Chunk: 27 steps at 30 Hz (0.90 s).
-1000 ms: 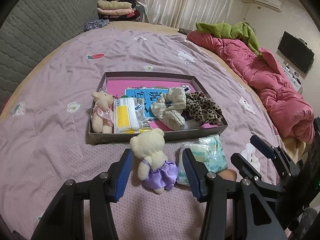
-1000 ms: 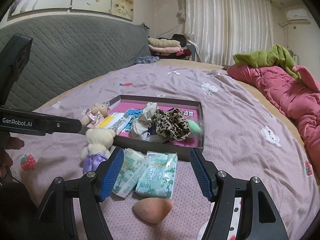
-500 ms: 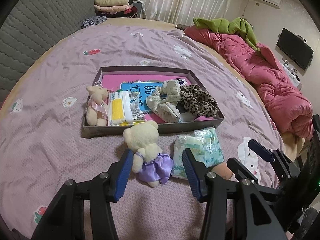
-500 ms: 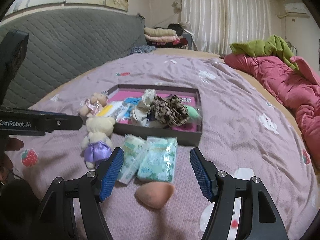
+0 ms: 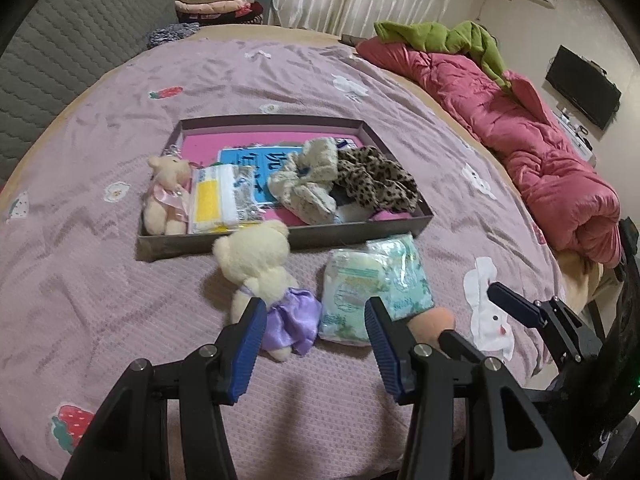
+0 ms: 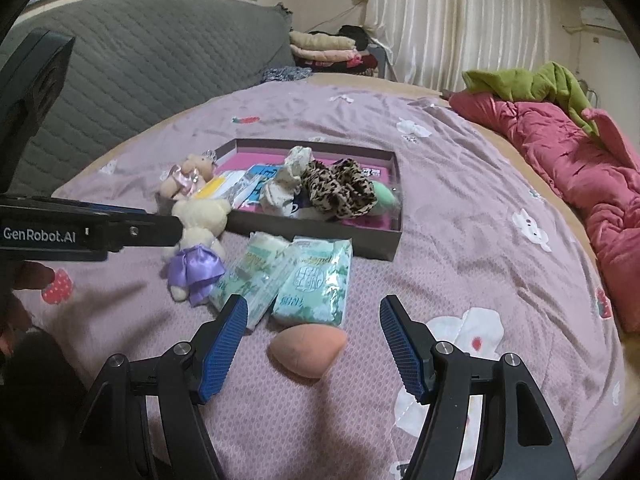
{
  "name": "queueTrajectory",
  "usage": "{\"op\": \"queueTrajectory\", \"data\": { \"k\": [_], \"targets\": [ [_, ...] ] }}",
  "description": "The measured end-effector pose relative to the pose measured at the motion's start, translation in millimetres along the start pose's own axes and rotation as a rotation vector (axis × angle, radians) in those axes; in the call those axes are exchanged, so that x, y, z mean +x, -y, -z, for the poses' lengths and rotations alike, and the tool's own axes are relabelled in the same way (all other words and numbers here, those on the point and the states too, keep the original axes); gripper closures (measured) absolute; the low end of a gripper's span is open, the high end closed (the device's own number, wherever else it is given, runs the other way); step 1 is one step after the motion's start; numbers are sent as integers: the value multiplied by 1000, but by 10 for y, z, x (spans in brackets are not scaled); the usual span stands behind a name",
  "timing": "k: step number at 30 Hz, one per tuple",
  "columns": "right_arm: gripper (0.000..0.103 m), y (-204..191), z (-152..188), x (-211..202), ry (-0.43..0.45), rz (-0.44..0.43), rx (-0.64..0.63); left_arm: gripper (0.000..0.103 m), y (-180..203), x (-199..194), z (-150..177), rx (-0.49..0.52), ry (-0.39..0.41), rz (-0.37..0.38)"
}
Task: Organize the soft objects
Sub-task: 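Move left gripper to the green floral pad packet while right approaches the orange sponge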
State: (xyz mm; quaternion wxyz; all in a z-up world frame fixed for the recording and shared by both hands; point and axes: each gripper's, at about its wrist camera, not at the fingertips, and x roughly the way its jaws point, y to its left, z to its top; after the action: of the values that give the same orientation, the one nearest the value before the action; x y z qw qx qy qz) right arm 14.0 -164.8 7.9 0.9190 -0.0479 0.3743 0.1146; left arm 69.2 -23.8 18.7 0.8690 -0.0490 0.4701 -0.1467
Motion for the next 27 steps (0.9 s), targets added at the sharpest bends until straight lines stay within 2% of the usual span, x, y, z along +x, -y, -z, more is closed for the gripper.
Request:
{"op": "queueTrajectory", "data": {
  "k": [11,22,27],
  "targets": [
    [33,56,31,80,-42,-8,13,52,59,69,34,7,-24,4],
    [33,117,120,259,-130,-32,23,52,135,241,67,25,-56,4],
    [33,100,146,334,-162,-47,19,52,182,339,51,32,-61,28]
  ]
}}
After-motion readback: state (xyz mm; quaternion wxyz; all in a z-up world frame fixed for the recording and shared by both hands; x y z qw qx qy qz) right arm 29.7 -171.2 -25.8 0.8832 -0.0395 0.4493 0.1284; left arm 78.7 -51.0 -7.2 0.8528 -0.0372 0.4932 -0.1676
